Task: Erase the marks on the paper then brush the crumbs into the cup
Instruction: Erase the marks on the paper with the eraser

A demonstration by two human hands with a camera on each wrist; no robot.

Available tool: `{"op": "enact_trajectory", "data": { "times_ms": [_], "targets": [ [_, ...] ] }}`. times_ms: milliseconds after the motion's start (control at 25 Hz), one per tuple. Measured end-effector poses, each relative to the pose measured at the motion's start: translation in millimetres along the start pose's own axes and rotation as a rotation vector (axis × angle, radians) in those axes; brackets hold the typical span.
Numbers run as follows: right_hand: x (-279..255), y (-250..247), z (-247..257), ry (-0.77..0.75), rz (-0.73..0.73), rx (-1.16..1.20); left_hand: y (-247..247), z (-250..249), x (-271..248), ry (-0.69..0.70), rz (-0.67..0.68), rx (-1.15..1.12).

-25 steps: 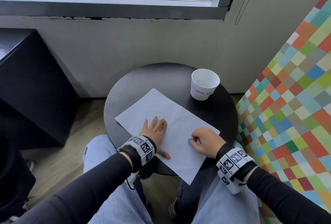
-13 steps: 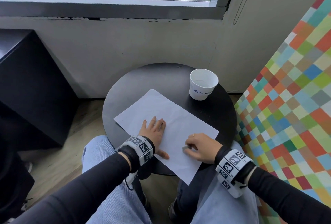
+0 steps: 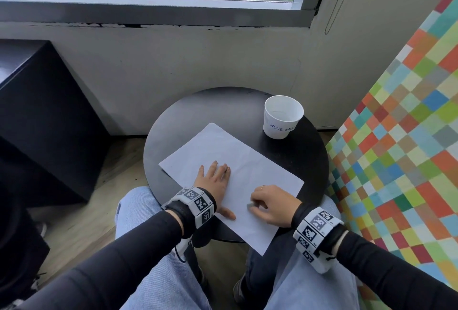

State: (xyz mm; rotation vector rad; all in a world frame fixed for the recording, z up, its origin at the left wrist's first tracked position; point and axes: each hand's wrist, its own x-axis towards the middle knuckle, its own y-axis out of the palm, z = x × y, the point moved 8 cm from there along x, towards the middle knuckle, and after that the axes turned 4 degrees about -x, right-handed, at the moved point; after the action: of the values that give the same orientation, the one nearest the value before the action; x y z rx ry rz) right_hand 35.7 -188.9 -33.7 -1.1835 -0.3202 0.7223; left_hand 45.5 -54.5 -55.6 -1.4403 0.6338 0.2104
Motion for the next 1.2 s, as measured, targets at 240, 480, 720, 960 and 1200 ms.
{"op": "enact_trajectory", "data": {
  "times_ms": [240,480,720,960,1200],
  "targets": [
    [6.2,-9.0,-7.3,0.086,-0.044,-0.006,-0.1,0.3,-0.4,0.0,-0.007,-0.022],
    [1.3,-12.7,-9.7,0.072,-0.072,0.007,-0.9,-0.5,0.1,0.005,-0.023,-0.025],
    [-14.0,14.4,20.0,-0.108,0.08,0.023,0.7,0.9,1.3,-0.003,-0.014,-0.019],
    [-18.4,-13.6,-27.0,0.182,-0.119,0.043,2.7,3.6,1.8,-0.011,-0.009,-0.051],
    [-43.5,-25.5,-70.1,0.415,-0.154,0.155,-5.0,5.6,4.5,-0.024,-0.013,0.01]
  ]
}}
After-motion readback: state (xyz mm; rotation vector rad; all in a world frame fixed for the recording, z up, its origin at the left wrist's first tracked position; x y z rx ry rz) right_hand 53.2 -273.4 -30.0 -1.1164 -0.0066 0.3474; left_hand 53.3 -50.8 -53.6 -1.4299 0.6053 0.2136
